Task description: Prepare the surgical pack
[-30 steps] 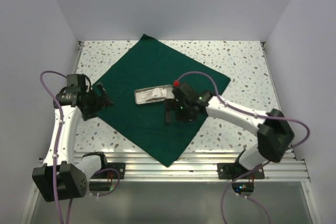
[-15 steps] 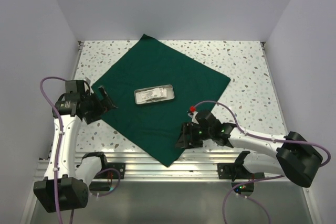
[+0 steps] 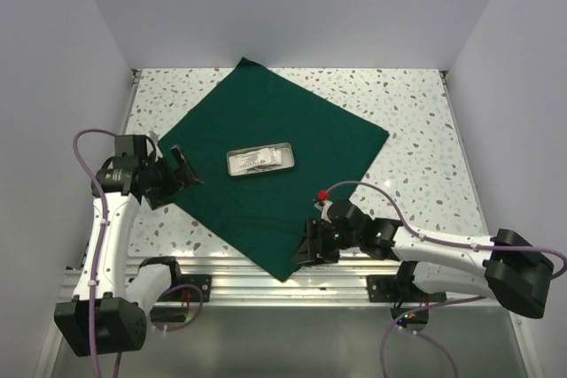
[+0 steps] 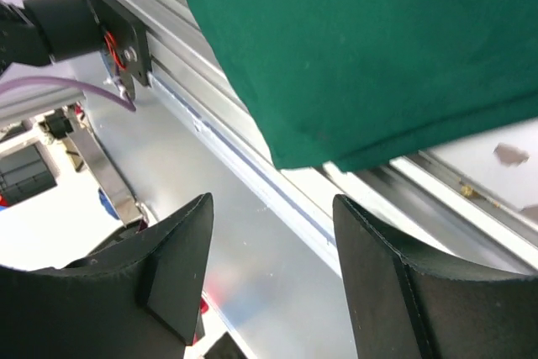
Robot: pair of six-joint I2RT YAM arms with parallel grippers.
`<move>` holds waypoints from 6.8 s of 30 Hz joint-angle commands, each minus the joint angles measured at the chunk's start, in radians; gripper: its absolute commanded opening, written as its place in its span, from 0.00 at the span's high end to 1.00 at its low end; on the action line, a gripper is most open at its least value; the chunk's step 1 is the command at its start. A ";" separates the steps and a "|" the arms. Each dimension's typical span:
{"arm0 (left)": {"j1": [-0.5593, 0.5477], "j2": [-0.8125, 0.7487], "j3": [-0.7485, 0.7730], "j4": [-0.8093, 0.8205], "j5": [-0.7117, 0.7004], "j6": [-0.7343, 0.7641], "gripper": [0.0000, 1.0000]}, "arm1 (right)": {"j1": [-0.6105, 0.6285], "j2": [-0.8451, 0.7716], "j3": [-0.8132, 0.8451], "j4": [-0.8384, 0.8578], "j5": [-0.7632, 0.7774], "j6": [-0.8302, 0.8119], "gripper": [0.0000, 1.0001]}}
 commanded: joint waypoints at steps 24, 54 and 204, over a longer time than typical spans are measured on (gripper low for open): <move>-0.015 0.017 0.034 0.017 0.004 -0.003 0.01 | 0.062 0.265 0.009 0.352 0.016 0.101 0.45; -0.013 0.035 0.112 0.021 -0.079 -0.021 0.01 | -0.383 0.755 1.042 -0.135 -0.336 -0.064 1.00; 0.186 0.675 0.103 0.331 0.124 0.140 0.31 | -0.771 0.978 1.321 -0.940 0.406 -0.779 0.53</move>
